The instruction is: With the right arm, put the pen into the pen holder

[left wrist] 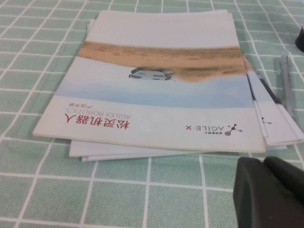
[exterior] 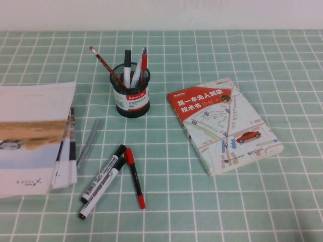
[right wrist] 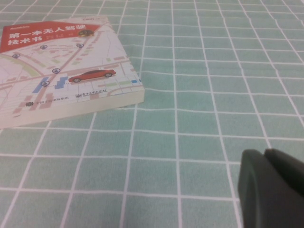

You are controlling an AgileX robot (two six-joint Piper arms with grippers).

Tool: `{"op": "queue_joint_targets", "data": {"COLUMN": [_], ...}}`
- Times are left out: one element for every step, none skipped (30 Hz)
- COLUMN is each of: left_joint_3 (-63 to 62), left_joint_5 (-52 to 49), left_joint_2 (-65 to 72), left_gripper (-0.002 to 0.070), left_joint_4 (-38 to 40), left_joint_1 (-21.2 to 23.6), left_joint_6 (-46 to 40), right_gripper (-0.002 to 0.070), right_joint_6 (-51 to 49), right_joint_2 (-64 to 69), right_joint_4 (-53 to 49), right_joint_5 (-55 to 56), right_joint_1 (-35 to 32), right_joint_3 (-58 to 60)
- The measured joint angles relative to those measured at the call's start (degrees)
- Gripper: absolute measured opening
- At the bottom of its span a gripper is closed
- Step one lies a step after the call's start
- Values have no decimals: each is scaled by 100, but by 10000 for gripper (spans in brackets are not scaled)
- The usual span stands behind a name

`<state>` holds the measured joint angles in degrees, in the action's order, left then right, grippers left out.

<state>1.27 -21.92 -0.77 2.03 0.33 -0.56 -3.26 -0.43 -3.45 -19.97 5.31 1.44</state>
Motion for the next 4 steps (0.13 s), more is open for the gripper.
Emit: {"op": "queue_joint_targets", "data": {"left_joint_3": [0, 0, 0, 0], "left_joint_5": [0, 0, 0, 0], "left_joint_2": [0, 0, 0, 0], "left_gripper": [-4, -4, -4, -4], "left_joint_4": [0, 0, 0, 0], "left_joint_1": [0, 0, 0, 0], "left_joint_6": [0, 0, 0, 0], "right_gripper": [-19, -19, -19, -19], "right_joint_6": [0, 0, 0, 0], "right_joint_2": [0, 0, 0, 0], "right_joint_4": [0, 0, 0, 0], "right_joint_5": [1, 1, 1, 1], "right_joint_1": [0, 0, 0, 0], "right_joint_3": [0, 0, 0, 0]}}
